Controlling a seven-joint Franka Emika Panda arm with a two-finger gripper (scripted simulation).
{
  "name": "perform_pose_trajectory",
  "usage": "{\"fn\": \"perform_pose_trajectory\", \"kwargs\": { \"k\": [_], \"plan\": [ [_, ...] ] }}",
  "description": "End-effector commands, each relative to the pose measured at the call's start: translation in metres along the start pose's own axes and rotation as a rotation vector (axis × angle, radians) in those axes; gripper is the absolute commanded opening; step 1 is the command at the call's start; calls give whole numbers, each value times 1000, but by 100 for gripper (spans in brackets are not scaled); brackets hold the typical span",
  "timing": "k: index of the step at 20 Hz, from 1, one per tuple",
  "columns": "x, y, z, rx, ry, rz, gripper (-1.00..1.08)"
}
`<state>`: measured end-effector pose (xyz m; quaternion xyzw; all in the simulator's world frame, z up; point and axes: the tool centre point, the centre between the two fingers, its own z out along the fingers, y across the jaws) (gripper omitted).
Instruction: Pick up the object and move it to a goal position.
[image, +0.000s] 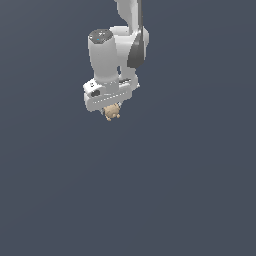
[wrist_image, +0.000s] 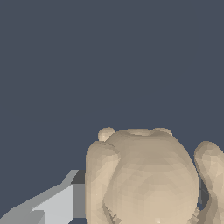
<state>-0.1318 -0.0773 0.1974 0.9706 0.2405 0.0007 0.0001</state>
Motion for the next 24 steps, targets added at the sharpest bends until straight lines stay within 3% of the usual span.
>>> {"fn": "perform_pose_trajectory", "kwargs": {
  "k": [1, 24],
  "plan": [
    [-2, -2, -25, 1, 0, 0, -100],
    [-10, -10, -246, 1, -1, 0, -100]
  ]
}}
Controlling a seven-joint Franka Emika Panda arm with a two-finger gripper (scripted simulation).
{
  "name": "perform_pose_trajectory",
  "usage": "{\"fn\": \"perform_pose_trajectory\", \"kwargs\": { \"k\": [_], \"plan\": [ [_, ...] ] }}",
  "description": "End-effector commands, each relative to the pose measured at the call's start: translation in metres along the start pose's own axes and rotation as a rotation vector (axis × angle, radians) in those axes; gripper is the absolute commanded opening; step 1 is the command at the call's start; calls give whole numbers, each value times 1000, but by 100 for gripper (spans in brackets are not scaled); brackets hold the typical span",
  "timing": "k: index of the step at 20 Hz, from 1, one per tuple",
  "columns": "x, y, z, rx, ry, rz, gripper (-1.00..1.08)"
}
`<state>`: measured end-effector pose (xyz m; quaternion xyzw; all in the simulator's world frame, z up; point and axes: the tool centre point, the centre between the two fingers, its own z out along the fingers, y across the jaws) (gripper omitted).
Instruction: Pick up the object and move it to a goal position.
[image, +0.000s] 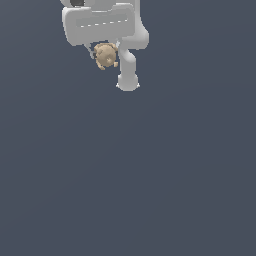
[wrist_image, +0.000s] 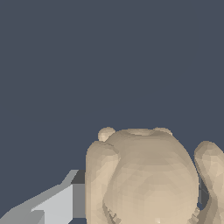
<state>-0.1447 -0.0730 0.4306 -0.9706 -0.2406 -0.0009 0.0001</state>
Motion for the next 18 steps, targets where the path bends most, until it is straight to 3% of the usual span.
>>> {"fn": "perform_pose_trajectory", "kwargs": {
  "k": [1, 9, 18],
  "plan": [
    [-1, -1, -21, 1, -1, 0, -100],
    [0, 0, -65, 0, -2, 1, -100],
    [1, 0, -78, 0, -2, 1, -100]
  ]
}}
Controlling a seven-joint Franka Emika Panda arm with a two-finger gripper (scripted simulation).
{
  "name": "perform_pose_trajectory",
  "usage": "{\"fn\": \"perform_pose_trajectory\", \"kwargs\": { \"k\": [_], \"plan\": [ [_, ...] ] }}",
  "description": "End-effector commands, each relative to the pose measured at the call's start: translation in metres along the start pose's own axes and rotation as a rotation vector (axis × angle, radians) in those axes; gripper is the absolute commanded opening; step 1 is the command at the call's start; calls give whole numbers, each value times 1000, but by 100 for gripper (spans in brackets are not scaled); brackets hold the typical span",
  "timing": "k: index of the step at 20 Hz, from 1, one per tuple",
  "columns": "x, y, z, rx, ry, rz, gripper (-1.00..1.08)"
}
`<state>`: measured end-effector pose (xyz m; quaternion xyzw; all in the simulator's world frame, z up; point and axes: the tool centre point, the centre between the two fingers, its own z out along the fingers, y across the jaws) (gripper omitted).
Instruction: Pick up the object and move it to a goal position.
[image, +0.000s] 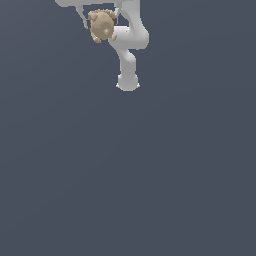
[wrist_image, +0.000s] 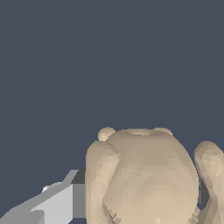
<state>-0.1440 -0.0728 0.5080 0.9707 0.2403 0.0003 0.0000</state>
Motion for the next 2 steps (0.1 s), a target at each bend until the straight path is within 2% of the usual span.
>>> {"fn": "perform_pose_trajectory", "kwargs": {
  "k": [1, 2],
  "plan": [
    [0, 0, 0, 0, 0, 0, -100],
    [0, 0, 0, 0, 0, 0, -100]
  ]
}}
